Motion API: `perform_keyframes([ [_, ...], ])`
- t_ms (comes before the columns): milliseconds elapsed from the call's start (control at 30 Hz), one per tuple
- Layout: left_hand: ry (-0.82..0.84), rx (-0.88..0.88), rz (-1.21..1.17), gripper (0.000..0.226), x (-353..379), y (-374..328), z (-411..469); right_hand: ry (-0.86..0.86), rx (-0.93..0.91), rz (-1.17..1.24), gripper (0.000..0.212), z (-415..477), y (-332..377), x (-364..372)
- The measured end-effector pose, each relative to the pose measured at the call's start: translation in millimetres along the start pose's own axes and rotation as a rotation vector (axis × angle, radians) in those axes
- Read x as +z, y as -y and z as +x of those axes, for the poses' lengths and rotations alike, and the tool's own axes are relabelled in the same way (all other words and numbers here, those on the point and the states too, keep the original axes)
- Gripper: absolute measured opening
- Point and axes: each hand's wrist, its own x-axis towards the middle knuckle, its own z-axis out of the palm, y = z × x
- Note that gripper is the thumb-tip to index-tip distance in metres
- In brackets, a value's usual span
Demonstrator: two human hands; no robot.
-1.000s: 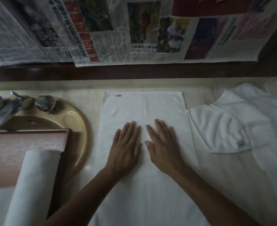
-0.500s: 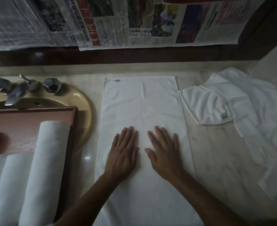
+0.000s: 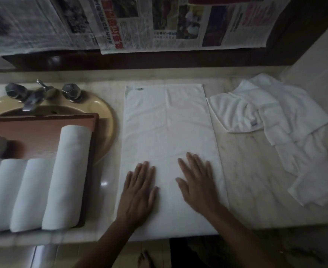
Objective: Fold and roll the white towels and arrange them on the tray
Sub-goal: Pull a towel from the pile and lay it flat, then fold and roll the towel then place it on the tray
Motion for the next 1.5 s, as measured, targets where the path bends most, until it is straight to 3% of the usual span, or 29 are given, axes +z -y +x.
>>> perform_keyframes([
  [133, 0.007, -0.007, 0.028, 0.065, -9, 14, -11, -0.025, 0.124, -0.013, 0.061, -8, -32, -6],
  [533, -0.011, -0.035, -0.016, 0.067, -6, 0, -47, 0.001, 0.124, 0.048, 0.060, -46, -18, -20],
  [767, -0.051, -0.077, -0.106, 0.054, -17, -72, 21, -0.190, 0.189, 0.208, 0.047, 58, -56, -47],
  [967, 0.003, -0.058, -0.204, 0.041, 3, -147, 78, 0.013, 0.247, 0.263, 0.041, 178, -94, -77],
  [1133, 0.047, -0.140, -0.201, 0.034, 22, -180, 99, 0.072, 0.255, 0.209, 0.042, 254, -122, -77],
  [1367, 0.006, -0.306, -0.090, 0.027, 42, -198, 119, 0.161, 0.281, 0.195, 0.038, 302, -141, -60],
  [1500, -0.016, -0.363, -0.054, 0.034, 45, -202, 133, 0.176, 0.269, 0.196, 0.024, 315, -151, -63],
])
